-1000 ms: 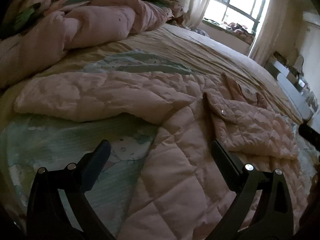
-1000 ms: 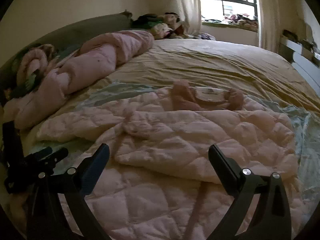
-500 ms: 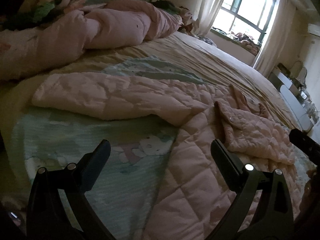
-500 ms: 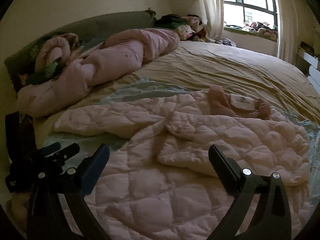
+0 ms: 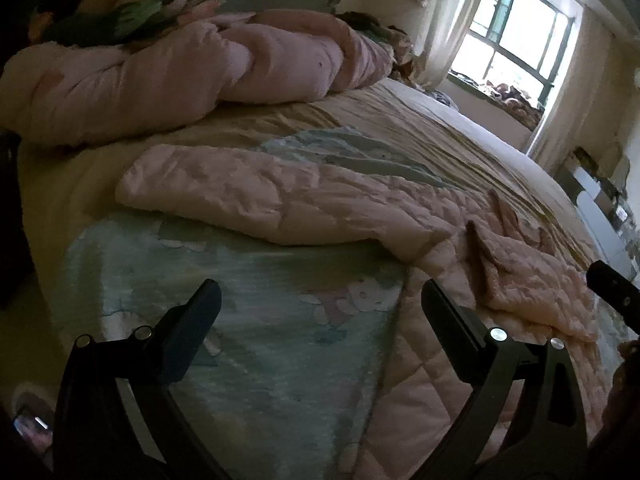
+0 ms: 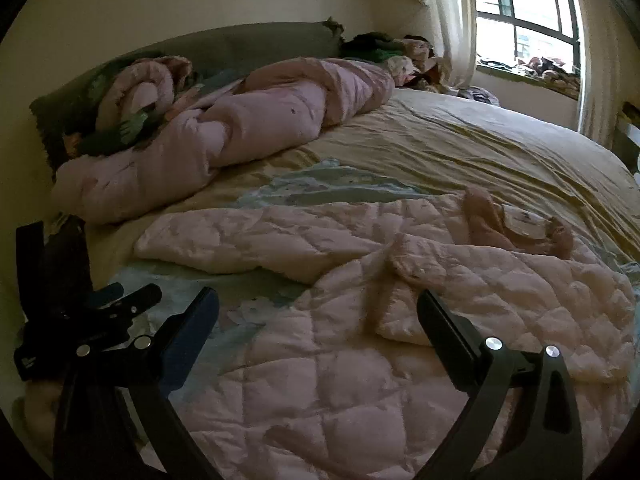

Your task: Fold large clothes

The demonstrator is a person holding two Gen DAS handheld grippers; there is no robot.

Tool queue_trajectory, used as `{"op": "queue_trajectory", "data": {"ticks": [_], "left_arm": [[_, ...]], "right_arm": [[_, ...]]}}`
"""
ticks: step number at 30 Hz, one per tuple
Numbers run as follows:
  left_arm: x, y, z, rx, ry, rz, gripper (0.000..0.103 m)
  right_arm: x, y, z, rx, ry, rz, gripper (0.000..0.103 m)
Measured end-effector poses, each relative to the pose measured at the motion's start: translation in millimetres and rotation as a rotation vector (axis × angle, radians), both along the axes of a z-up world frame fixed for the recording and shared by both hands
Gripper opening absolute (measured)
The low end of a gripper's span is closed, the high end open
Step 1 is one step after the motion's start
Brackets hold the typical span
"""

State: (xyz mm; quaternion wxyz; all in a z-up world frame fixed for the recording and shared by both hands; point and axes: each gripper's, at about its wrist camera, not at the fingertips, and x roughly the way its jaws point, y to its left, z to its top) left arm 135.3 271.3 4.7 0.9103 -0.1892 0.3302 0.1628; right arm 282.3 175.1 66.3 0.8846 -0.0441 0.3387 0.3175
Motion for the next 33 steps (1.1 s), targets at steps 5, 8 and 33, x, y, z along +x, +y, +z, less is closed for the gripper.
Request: {"op": "queue_trajectory", "data": {"ticks": [5, 8, 33], "left_arm": [[-6.7, 19.5, -4.4, -0.025, -0.002, 0.039, 0.094], [-8.2, 32.1, -8.8, -0.045, 0.001, 0.057, 0.094], [-0.7, 117.9, -58.0, -0.223, 0.086, 0.172, 0.094]], "right_arm": [[-4.5, 21.6, -1.5, -0.010, 0.000, 0.034, 0.099], [-7.3, 35.9, -2.6, -0.015, -0.002, 0.056, 0.099], [-3.4, 124.8, -42.3, -0.059, 0.055, 0.170, 0.099]]}}
